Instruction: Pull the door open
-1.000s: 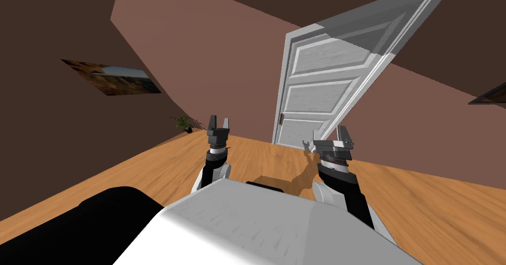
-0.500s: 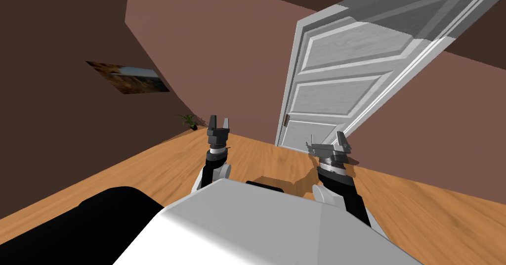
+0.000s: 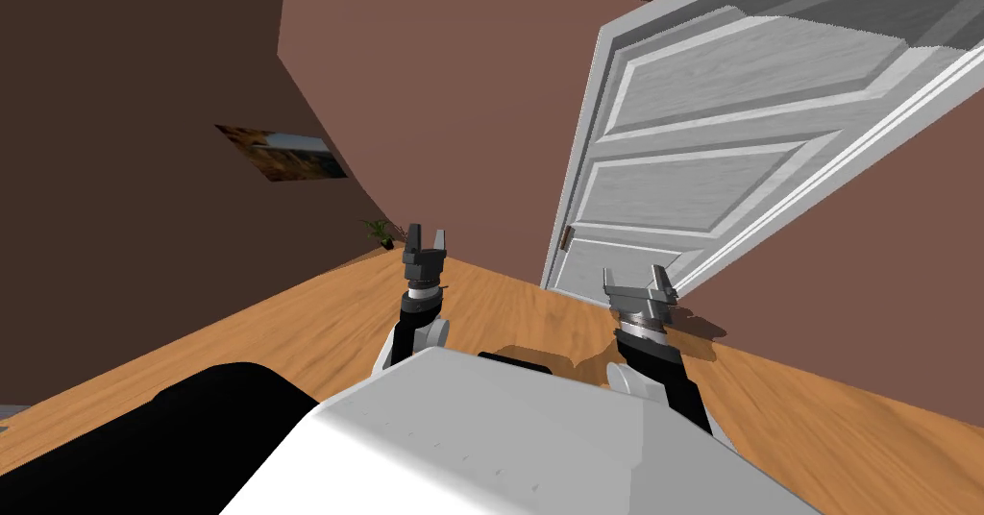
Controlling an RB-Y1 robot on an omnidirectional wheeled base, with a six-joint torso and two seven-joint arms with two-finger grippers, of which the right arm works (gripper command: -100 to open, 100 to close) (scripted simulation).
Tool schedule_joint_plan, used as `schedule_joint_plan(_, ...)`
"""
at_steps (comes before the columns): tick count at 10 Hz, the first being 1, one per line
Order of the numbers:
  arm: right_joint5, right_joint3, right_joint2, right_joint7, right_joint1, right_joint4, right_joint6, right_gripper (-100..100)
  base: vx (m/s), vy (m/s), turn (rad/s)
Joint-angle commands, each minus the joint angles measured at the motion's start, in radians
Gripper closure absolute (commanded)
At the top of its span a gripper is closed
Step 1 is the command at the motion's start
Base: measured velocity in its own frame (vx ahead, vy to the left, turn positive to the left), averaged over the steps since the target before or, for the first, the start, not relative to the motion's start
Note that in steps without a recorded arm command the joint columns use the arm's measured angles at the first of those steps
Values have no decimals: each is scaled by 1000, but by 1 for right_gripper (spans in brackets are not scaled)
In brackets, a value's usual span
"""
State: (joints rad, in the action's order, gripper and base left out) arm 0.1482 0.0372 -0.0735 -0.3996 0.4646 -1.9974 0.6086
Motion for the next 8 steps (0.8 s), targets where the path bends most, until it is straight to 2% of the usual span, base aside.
schedule_joint_plan(1,28,2,-9,-31,1,28,9,-100,91,-15,119)
schedule_joint_plan(8,158,7,-46,-165,-4,181,64,-100,95,-22,143)
